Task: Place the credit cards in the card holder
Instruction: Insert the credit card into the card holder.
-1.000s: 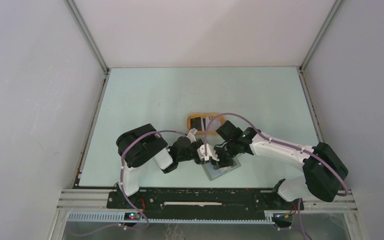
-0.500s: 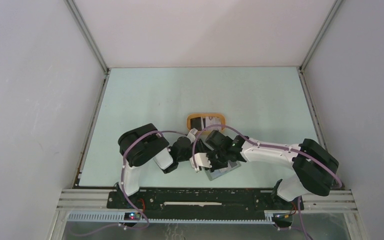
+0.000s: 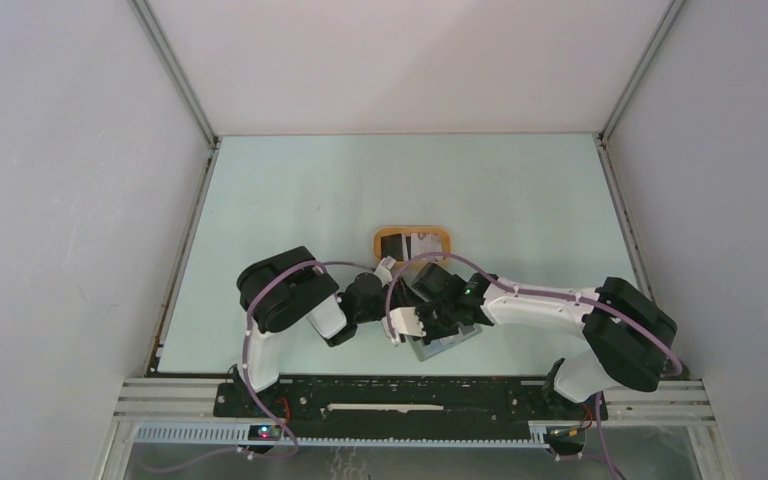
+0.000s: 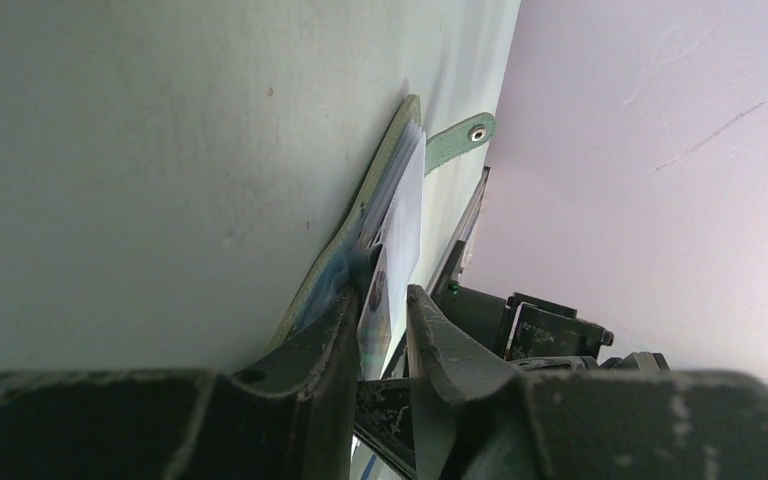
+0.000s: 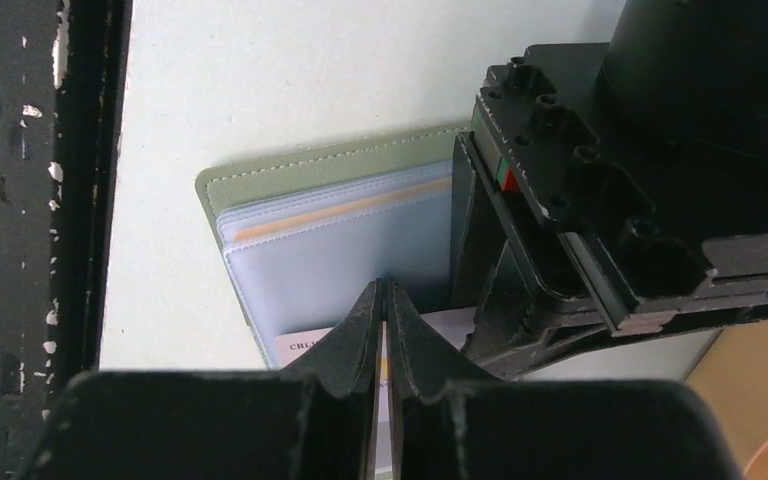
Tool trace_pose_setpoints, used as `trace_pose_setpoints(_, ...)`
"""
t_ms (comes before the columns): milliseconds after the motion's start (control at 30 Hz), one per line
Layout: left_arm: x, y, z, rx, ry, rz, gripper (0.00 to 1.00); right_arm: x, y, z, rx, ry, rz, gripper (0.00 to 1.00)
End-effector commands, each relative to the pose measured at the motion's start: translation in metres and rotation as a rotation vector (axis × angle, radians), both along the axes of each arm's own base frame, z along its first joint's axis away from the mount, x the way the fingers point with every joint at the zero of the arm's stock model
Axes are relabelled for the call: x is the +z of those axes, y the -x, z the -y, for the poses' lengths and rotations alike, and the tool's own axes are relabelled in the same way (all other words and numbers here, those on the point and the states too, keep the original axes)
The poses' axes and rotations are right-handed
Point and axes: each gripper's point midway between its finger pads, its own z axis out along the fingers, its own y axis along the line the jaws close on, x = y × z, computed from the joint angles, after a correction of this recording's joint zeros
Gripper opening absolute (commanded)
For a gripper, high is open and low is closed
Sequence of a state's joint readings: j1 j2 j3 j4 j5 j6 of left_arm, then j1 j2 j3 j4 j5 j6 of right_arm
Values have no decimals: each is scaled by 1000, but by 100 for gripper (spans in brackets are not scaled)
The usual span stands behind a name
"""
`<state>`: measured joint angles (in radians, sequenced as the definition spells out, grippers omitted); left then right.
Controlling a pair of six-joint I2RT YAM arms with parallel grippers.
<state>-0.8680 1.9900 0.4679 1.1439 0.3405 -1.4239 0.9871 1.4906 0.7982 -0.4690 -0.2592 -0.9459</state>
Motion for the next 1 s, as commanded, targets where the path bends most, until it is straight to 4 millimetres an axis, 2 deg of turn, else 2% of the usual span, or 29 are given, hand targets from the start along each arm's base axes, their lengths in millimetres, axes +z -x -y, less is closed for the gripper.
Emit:
trace_pose_setpoints(0, -21, 3, -5, -5, -62, -36, 29, 1, -5, 15, -14, 15, 20, 11)
trace_pose_setpoints(567, -20, 3, -7, -2, -63, -34, 31, 4, -28, 48, -142, 9, 18, 11)
trace_pose_setpoints(733, -15, 1, -6, -1, -57, -10, 31, 9, -30, 49, -163, -22, 1, 11)
trace_pose_setpoints(833, -3, -1, -5, 2, -43, 31, 31, 23, -19, 43, -151, -97, -74, 13)
trace_pose_setpoints(967, 16, -4, -9, 14, -28, 105, 32, 51, -9, 39, -162, -223, -197, 17)
